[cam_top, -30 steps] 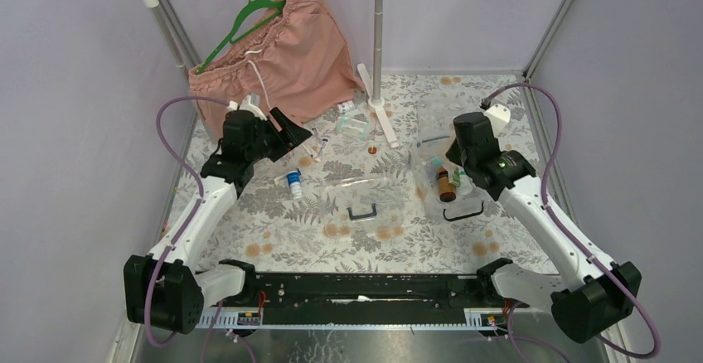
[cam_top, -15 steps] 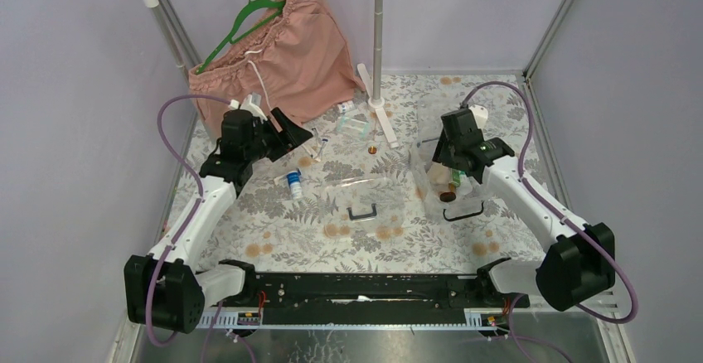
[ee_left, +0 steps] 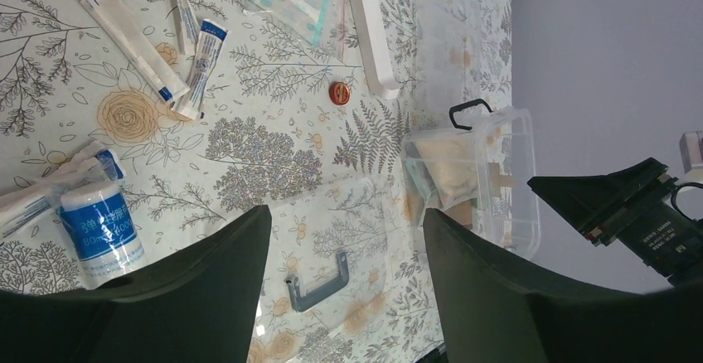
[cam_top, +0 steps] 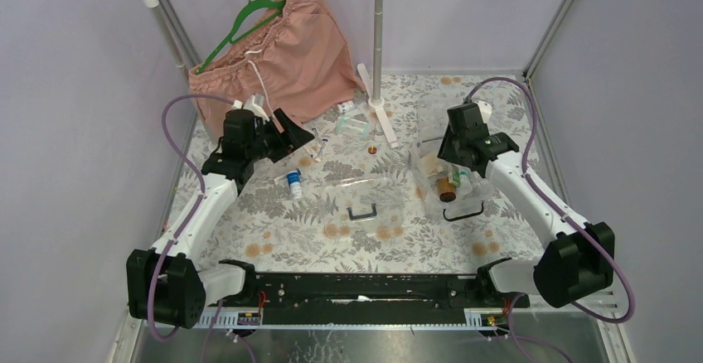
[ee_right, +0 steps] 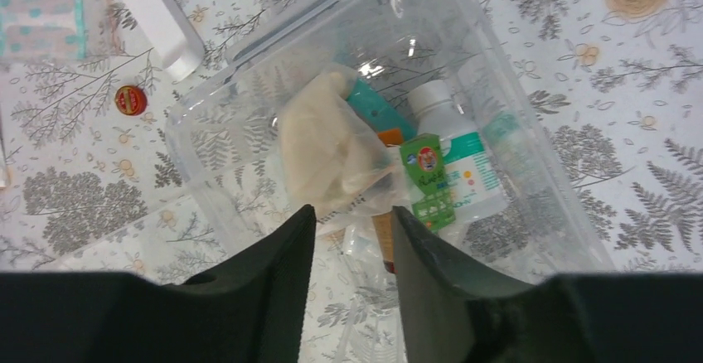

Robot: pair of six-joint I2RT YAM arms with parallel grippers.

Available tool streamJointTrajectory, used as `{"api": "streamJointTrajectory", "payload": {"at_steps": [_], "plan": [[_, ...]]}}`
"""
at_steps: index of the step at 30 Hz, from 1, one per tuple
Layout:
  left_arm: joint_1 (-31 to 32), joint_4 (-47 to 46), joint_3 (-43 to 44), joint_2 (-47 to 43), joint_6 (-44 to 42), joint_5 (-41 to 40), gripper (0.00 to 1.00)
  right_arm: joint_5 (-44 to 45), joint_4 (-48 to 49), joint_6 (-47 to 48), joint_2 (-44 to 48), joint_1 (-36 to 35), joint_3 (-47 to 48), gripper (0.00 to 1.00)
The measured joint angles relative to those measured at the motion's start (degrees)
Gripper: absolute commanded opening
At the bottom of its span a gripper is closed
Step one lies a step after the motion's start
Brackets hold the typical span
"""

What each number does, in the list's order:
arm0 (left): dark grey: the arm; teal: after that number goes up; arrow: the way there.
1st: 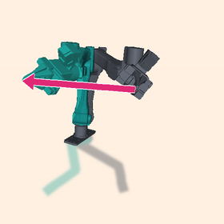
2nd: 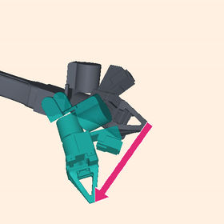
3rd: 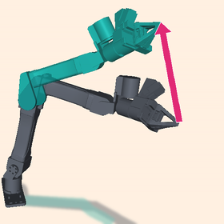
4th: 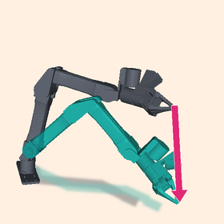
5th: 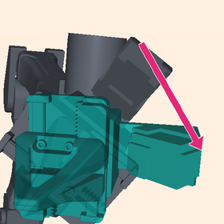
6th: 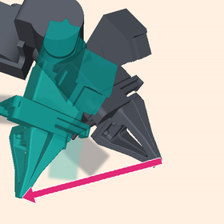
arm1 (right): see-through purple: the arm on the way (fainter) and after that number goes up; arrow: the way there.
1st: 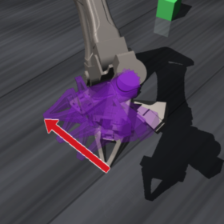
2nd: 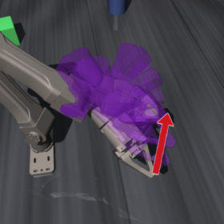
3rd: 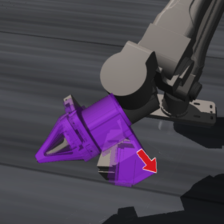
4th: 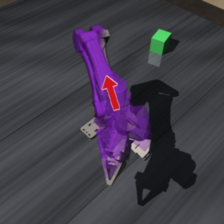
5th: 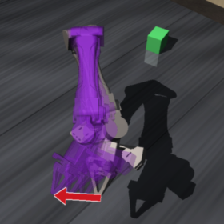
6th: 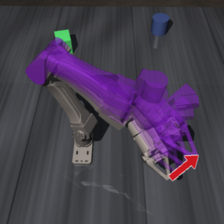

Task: Organize the medicine kit
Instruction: Place the medical item at the medicine box.

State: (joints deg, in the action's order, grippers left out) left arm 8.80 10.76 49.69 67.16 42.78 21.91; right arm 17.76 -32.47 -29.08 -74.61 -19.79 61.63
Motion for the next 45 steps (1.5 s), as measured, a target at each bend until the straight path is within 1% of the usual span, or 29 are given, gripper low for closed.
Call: {"api": "streamJointTrajectory", "payload": {"at_steps": [1, 3, 4, 6, 8, 12, 16, 18, 23, 27, 31, 36, 40, 45], "plan": [[0.0, 0.0, 0.0, 0.0, 0.0, 0.0, 0.75, -0.7, 0.1, 0.2, -0.3, 0.0, 0.2, 0.4], [-0.2, 0.0, 0.0, 0.0, -0.1, 0.2, 0.76, -2.0, 0.2, 0.3, -1.5, 0.0, 0.4, 0.39], [-0.3, 0.0, 0.0, 0.0, -0.1, 0.2, 0.76, -2.5, 0.2, 0.3, -2.2, 0.0, 0.4, 0.4], [-0.3, 0.0, 0.0, 0.0, -0.3, 0.2, 0.76, -3.3, 0.2, 0.3, -3.3, 0.0, 0.4, 0.49], [-0.4, 0.0, 0.0, 0.0, -0.7, 0.2, 0.77, -3.7, 0.2, 0.2, -3.2, 0.0, 0.4, 0.54], [-0.8, 0.0, 0.0, 0.0, -1.8, 0.1, 0.78, -4.0, 2.4, 0.9, 0.7, 0.0, 0.0, 0.61], [-0.9, 0.0, 0.0, 0.0, -3.5, -0.1, 0.78, -6.2, 5.5, 2.5, 6.4, 0.0, -0.2, 0.64], [-0.9, 0.1, 0.0, 0.0, -4.4, -0.3, 0.78, -8.6, 6.7, 3.3, 7.6, 0.0, -0.1, 0.64], [-0.9, 0.2, 0.3, 0.6, -6.1, -0.9, 0.78, -15.7, 8.4, 4.3, 7.2, 0.0, 0.0, 0.66], [-0.9, 0.3, 1.5, 2.5, -8.2, -2.5, 0.78, -18.6, 9.0, 4.9, 6.8, 0.0, 0.0, 0.69], [-0.8, 0.6, 4.8, 6.3, -10.3, -3.2, 0.78, -20.1, 9.0, 5.1, 5.9, 0.0, 0.0, 0.71], [1.4, 1.4, 12.6, 14.0, -12.2, -4.5, 0.78, -22.3, 9.0, 4.8, 4.7, 0.0, 0.0, 0.71], [5.6, 2.1, 19.5, 21.1, -14.4, -5.6, 0.76, -23.7, 9.0, 4.6, 4.7, 0.0, 0.0, 0.71], [11.2, 3.5, 24.0, 27.7, -16.7, -7.7, 0.76, -24.9, 8.9, 4.6, 4.7, 0.0, 0.0, 0.71]]}}
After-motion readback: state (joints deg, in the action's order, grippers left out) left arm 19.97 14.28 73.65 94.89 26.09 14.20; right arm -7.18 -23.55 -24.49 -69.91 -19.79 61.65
